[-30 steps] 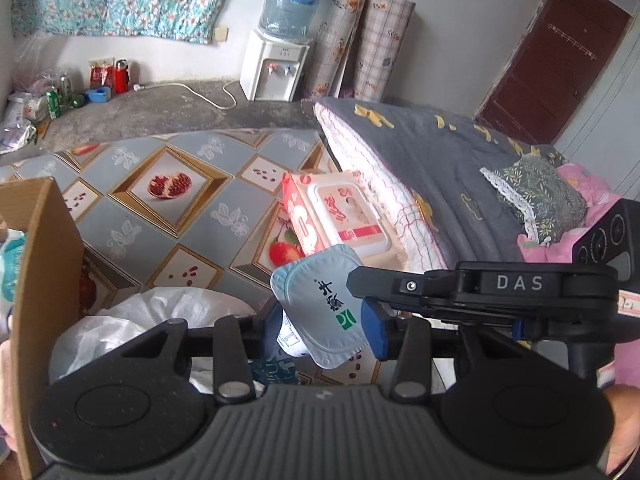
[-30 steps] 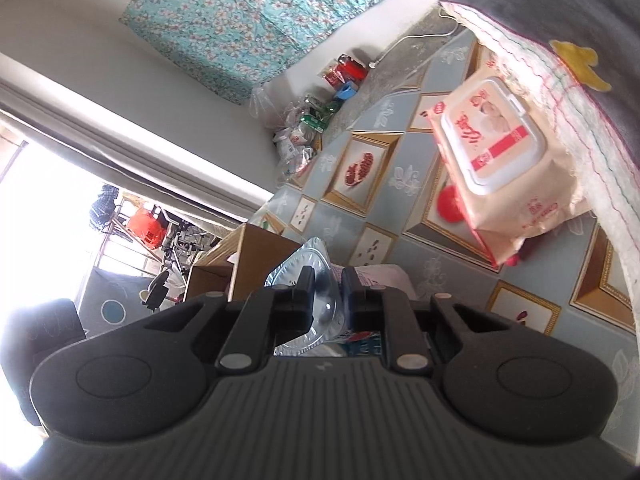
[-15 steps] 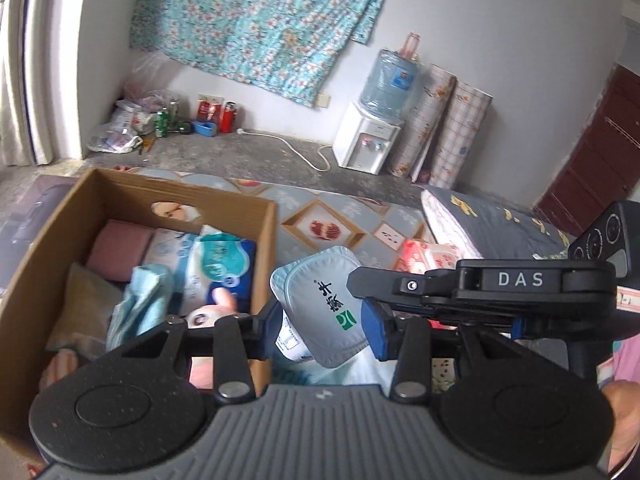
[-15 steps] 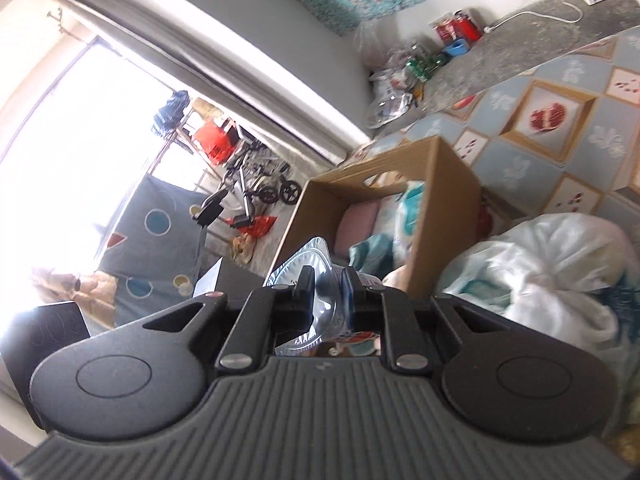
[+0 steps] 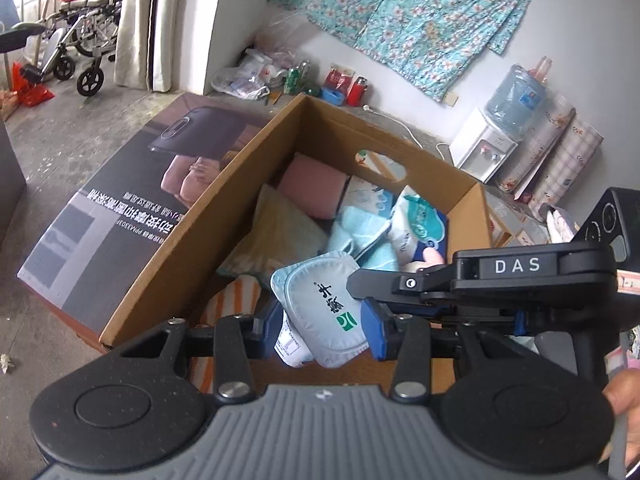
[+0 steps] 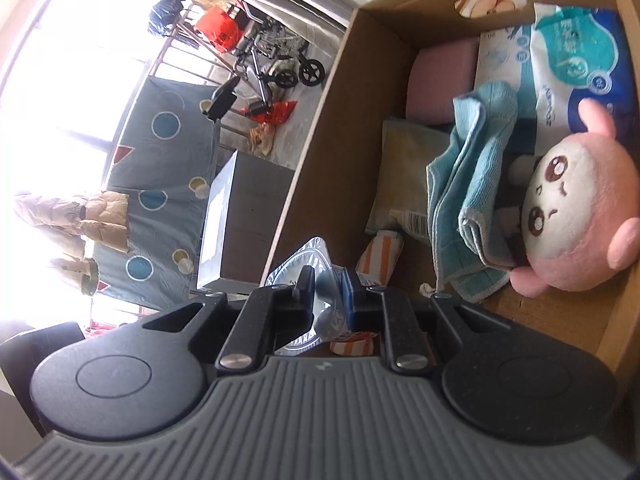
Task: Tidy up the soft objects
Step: 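Lower the cup into the box and open the right tool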
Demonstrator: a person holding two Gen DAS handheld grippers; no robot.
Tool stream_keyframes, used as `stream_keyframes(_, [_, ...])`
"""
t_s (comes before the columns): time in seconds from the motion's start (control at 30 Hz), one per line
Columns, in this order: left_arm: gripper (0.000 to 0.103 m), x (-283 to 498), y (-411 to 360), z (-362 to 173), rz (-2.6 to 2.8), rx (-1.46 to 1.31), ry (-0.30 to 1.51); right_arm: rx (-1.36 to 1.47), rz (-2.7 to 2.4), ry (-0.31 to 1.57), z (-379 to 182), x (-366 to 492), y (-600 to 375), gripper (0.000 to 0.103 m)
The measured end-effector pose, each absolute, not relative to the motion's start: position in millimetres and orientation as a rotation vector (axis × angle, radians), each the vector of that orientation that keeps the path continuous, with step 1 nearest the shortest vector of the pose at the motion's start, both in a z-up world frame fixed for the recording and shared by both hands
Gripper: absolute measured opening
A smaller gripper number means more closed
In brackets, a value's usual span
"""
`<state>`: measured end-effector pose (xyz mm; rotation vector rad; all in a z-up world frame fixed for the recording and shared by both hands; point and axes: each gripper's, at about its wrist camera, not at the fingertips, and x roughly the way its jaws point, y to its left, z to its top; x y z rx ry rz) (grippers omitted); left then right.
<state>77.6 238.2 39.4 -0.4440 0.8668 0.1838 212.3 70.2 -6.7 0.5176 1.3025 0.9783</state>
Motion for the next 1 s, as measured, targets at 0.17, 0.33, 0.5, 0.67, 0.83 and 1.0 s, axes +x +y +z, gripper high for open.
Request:
stream_keyframes(0.17, [0.043,82,257,9,0.186,-0.496,0.929,0.454,0.941,1.365,-30,215,91,0.015])
stream_keyframes(0.33, [0.043,89,262,-14,0.174,-0.543,0.976,0.398,0.906,1.403,-46,217,101,0.015])
stream_keyframes(0.5, [0.042,91,266,-26,0.163,-0.563,0.995,0.364,0.886,1.43,-57,219,108,0.015])
stream_keyframes(0.67, [0.042,93,264,-29,0.157,-0.533,1.003,0.356,0.87,1.449,-61,221,104,0.016])
stream_keyframes(0.83, [0.046,89,264,-25,0.154,-0.535,0.983,0.299,0.867,1.415,-53,217,106,0.018])
stream_keyframes(1.0, [0.051,84,261,-17,0.164,-0.514,0.957,0.282,0.878,1.369,-37,215,108,0.025])
